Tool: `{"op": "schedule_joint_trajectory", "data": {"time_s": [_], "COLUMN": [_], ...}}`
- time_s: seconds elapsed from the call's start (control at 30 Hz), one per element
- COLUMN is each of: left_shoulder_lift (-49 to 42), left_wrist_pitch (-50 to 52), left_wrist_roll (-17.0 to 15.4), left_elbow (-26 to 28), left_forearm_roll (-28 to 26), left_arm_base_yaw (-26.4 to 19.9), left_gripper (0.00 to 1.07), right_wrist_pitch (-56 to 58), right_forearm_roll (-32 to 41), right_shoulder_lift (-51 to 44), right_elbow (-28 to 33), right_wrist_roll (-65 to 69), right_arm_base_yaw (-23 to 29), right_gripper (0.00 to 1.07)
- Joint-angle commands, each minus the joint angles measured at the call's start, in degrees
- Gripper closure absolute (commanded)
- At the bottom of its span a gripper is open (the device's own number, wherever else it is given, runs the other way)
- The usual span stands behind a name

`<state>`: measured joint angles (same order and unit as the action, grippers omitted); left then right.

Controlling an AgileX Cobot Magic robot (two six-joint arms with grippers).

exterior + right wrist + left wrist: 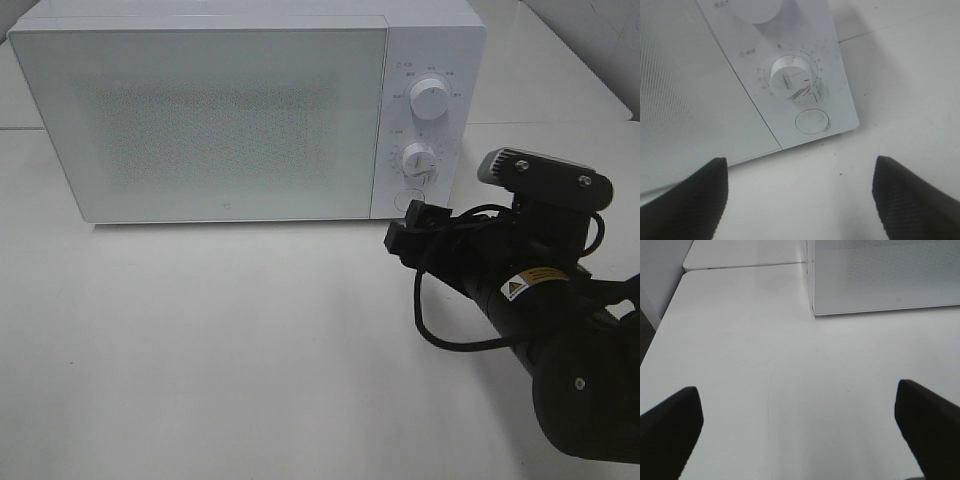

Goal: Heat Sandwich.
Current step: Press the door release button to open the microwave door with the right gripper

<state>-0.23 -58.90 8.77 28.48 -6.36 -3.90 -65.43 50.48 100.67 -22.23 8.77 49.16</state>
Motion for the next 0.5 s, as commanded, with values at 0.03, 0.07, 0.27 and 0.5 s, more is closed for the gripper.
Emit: {"op": "schedule_joint_trajectory", "data": {"time_s": [0.03,0.07,0.27,0.5], "left_shoulder_lift": [-1.26,-1.26,-1.26,-1.26], "left_wrist_pitch": [-0.17,-0.17,-0.17,-0.17], "left_wrist_roll": [-0.11,-0.11,-0.11,-0.11], "left_elbow": [-0.17,-0.17,-0.17,-0.17], "left_forearm_roll": [-0.11,-0.11,-0.11,-0.11], "left_arm_base_yaw": [-0.06,-0.06,-0.06,-0.06], "left_gripper": [0.03,0.03,0.03,0.03], "right_wrist_pitch": [0.29,0.29,0.29,0.34], "right_forearm_roll": [-0.06,-0.06,-0.06,-0.06], "right_shoulder_lift": [0.06,0.06,0.06,0.06], "right_elbow": [-0.40,-0.40,-0.40,-0.40], "right_wrist_roll": [18.45,18.45,46.18,64.52], "right_arm_base_yaw": [0.29,0.29,0.29,0.29], "right_gripper": [0.31,0.31,0.34,0.57]}}
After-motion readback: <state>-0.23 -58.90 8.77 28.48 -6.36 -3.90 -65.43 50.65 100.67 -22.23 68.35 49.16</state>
